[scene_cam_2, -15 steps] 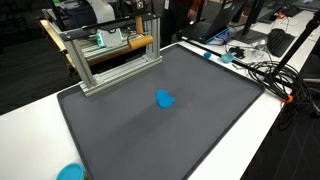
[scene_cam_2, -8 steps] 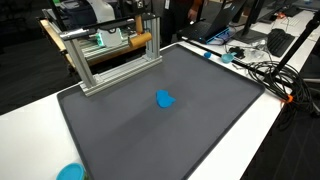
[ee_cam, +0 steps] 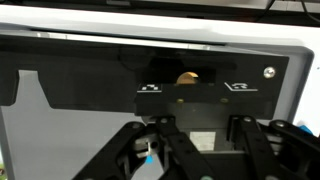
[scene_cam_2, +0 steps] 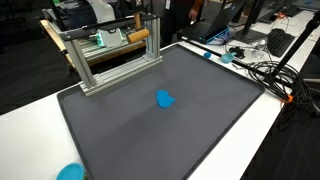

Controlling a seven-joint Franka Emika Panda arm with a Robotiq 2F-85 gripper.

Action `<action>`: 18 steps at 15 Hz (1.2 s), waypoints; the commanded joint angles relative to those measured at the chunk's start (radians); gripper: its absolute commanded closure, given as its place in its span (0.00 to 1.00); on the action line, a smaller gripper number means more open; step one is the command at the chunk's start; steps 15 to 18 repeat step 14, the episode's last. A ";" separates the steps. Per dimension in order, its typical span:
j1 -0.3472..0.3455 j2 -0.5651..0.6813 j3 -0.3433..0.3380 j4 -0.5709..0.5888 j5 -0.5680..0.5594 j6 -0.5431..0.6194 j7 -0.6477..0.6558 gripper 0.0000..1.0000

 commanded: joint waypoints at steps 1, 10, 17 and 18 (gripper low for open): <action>0.005 -0.048 -0.009 -0.026 0.020 -0.037 0.017 0.28; -0.031 -0.058 -0.083 0.034 0.065 -0.035 0.013 0.00; -0.047 -0.044 -0.111 0.053 0.064 -0.026 -0.013 0.00; -0.047 -0.044 -0.111 0.053 0.064 -0.026 -0.013 0.00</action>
